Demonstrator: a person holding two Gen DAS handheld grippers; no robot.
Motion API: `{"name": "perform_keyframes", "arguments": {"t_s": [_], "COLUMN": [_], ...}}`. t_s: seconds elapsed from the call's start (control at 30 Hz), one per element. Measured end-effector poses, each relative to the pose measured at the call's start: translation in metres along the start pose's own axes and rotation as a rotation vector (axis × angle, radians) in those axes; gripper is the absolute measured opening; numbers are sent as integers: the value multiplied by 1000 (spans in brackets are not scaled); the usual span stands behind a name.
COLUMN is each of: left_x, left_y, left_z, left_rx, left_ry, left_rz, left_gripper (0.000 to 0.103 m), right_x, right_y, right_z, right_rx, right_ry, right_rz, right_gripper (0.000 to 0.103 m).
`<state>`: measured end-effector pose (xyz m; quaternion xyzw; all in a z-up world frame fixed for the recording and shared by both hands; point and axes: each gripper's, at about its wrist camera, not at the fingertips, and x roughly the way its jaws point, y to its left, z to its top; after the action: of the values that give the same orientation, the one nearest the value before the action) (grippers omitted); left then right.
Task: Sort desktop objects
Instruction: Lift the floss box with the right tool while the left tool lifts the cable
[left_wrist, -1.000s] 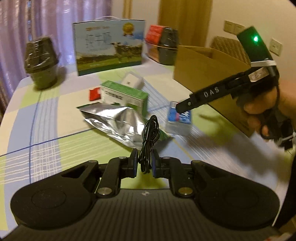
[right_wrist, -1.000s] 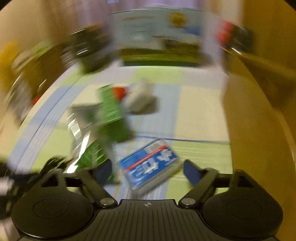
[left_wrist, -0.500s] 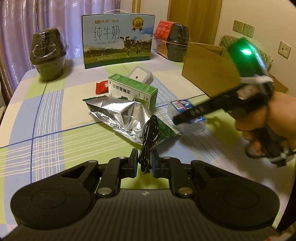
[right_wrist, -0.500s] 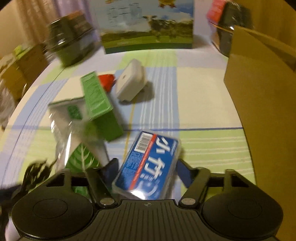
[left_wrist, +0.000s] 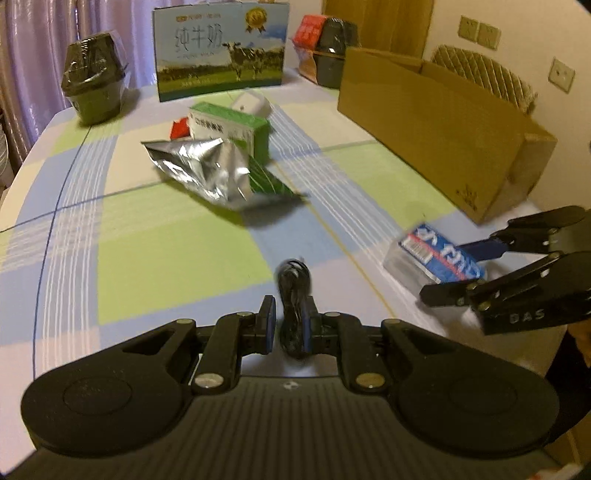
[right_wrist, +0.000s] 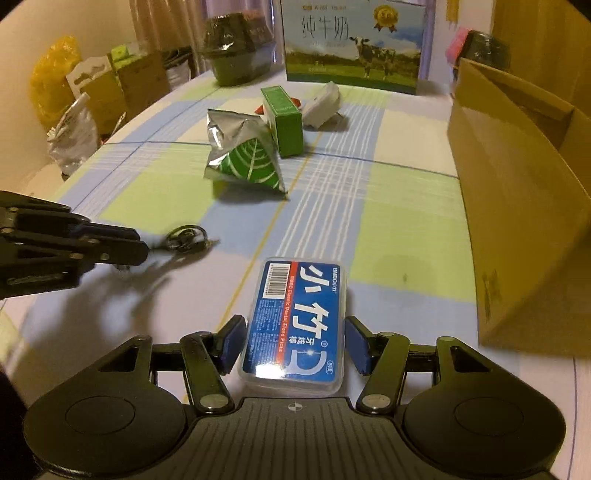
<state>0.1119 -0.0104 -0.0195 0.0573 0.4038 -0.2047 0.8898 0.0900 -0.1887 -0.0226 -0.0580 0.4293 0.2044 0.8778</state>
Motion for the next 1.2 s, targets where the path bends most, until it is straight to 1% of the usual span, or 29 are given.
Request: {"name": "perform_keyframes", "arguments": {"t_s": [0.07,0.1,0.2,0.33,0.47,0.57,0.63,0.67,0.7,0.87,1.2], "left_x": [2,2,3,9,18,26,26,26,26,22,11], "left_y": [-3,-5,-4,-2,-7,-7,-7,-7,-7,-9,-8], "left_z": [-5,-7,-7,-1,2,0,-1,-1,0,-1,2], "left_rx": [7,11,22,-14,8,11,21,26,27,18,-5], "left_ry": [8,5,-11,-23,-7,14,12,14,16,28,-7], "left_rz": [8,13,32,16,43,61,62,61,55,56,47], "left_gripper": [12,16,20,27,27,27,26,23,12,11,11], "right_x": [-4,-6,-9,-6,-5,-3,0,1,1,2,6], "right_y": [-2,-4,-6,-12,-13,-12,-11,-11,-11,-9,-4], "right_z": [-7,-10,-12,-12,-9,-8,-8,-8,-8,-7,-6], "right_rx": [31,42,55,83,102,101,104,107,107,85,45], "right_ry": [-14,-17,-41,-54,-82,-86,-82,-82,-82,-94,-99], "right_rz": [0,-1,-4,-1,7,14,17,18,20,12,-22], "right_gripper": [59,61,64,69,69,69,69,69,69,69,69]}}
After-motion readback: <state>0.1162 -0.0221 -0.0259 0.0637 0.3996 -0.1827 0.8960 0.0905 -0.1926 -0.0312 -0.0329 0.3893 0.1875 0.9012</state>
